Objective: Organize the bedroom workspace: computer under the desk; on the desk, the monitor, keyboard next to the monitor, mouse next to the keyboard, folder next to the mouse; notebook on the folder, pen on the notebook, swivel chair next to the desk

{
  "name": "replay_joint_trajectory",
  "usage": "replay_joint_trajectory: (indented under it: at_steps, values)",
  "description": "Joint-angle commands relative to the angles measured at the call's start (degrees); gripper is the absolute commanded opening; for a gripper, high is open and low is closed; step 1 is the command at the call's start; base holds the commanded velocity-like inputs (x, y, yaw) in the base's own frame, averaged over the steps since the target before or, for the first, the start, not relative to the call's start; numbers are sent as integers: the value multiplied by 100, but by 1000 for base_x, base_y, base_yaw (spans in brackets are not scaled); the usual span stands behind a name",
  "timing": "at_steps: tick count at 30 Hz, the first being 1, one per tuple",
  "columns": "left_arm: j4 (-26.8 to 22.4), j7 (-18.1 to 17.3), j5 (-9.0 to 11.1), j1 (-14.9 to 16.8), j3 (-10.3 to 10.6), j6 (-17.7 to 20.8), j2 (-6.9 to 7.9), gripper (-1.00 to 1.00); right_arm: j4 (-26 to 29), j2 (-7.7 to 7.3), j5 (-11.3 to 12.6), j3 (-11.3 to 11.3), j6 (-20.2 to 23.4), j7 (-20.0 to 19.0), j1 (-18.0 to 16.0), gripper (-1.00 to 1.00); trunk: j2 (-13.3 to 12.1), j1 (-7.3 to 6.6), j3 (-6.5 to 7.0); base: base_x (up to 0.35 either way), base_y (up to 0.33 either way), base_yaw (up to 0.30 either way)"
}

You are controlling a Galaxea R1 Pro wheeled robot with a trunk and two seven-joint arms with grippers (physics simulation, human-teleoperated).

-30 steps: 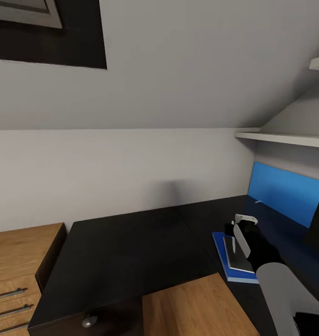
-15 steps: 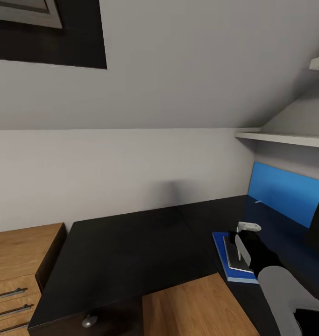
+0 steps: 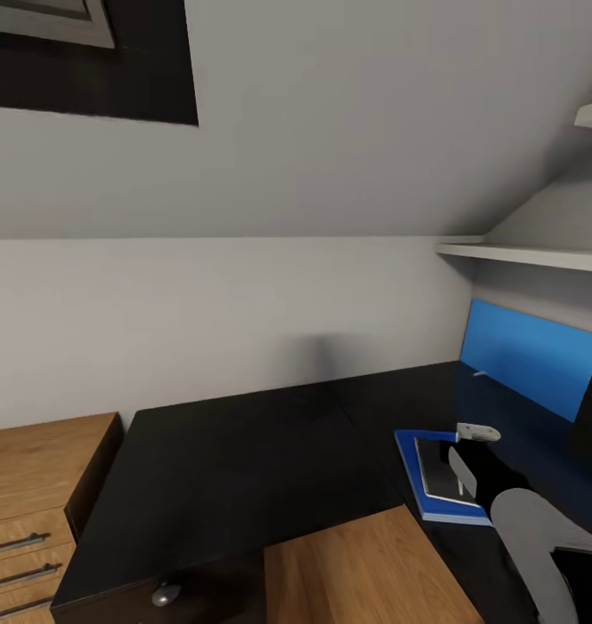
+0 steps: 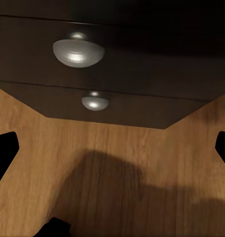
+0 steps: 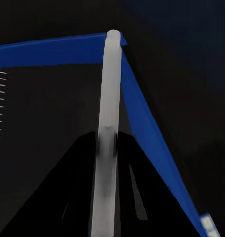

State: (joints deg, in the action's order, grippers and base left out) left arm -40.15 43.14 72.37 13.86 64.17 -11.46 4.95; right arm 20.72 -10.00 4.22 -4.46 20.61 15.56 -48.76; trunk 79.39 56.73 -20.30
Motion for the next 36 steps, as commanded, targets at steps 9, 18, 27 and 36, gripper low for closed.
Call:
replay_joint_trajectory:
  at_steps: [9, 18, 27, 36]
  values:
    - [-9, 21, 56, 12, 43, -32, -2, 100, 2, -8, 52, -2, -422, 26, -2, -100, 367, 199, -169, 0, 0, 0]
    - [-2, 34, 58, 12, 50, -32, -3, 100, 2, -2, 52, 6, -435, 22, -2, -100, 608, 330, -277, 0, 0, 0]
    - [-2, 29, 63, 12, 48, -31, -3, 100, 61, 20, 58, 33, -427, 25, -2, -100, 808, 440, -367, 0, 0, 0]
    - [-2, 28, 67, 12, 52, -23, -4, 100, 90, 24, 61, 52, -417, 20, -2, 100, 808, 440, -367, 0, 0, 0]
